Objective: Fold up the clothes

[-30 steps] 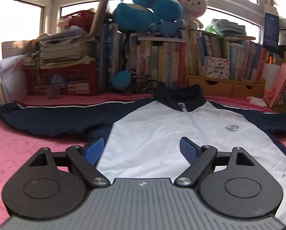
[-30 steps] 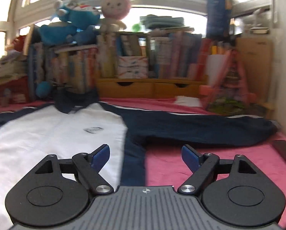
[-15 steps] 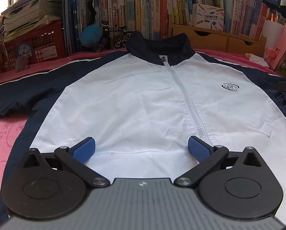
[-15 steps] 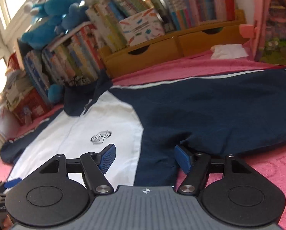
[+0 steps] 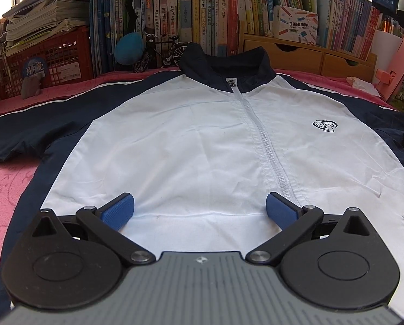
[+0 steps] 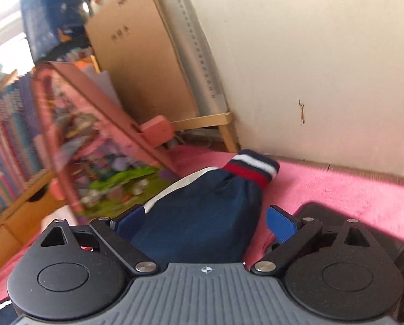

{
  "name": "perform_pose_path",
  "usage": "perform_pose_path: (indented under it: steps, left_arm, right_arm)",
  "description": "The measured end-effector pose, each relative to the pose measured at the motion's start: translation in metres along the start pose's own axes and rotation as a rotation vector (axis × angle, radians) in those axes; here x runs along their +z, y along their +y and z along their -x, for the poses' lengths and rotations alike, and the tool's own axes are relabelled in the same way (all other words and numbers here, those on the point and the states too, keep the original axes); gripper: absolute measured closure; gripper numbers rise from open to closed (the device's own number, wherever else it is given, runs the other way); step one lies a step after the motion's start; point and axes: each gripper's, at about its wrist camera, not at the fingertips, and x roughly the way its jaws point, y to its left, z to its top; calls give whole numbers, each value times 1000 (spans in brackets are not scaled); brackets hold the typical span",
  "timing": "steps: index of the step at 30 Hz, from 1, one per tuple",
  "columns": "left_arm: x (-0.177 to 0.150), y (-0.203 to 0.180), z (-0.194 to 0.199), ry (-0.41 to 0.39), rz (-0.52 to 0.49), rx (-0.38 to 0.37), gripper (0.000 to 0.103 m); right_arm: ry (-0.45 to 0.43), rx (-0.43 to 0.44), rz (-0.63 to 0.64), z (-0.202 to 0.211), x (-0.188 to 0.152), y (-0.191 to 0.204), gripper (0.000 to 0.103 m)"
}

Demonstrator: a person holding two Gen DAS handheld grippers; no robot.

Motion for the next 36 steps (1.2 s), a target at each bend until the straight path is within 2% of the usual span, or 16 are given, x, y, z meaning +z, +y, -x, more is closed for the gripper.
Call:
perform_pose_path:
  steps: [4,7,8,10,11,12,14,16,19,22,25,26,28,30,33,36]
  left_arm:
    - [0,0,0,0,0,0,0]
    - [0,0,0,0,1,1,0]
    - [0,0,-1,0,1,2,0]
    - [-1,0,-1,0,1,2,0]
    - [-1,0,-1,0,2,2,0]
    - [-1,0,-1,0,2,3,0]
    - [-1,-1,-1,0,2,3,0]
    - [-1,-1,-1,0,3,4,0]
    - [-1,-1,-1,0,3,5,0]
    - [-1,-1,-1,-1,4,5,0]
    - [-1,-1,-1,-1,5,5,0]
    - [-1,-1,-1,-1,5,4,0]
    - [-1,-1,-1,-1,6,4,0]
    - [0,-1,-1,-1,6,3,0]
    - [0,-1,-1,-1,7,3,0]
    - [-1,-1,-1,-2,8,3,0]
  right_arm:
    - [113,5,-14,-36,4,-6,6]
    - [98,4,-1,-44,-1,-2,3]
    - [89,-3,-1,-44,-2,-1,9]
    - [78,-11,-13,-43,-4,-1,50]
    - [84,13,-39,-40,-4,-3,80]
    - [89,56,-67,-36,-3,-5,89]
    - [61,105,-75,-23,-2,-6,93]
    - [-3,133,-34,0,3,7,94]
    - [-88,249,35,47,9,41,95]
    - [-140,443,152,96,4,96,95]
    - [-128,674,331,137,-23,164,95]
    - [-99,756,401,147,-37,188,92]
    - [33,903,531,157,-72,232,82]
    - [164,987,636,165,-109,260,53]
    - [278,1017,734,180,-154,273,48]
    - [346,1014,750,189,-169,261,41]
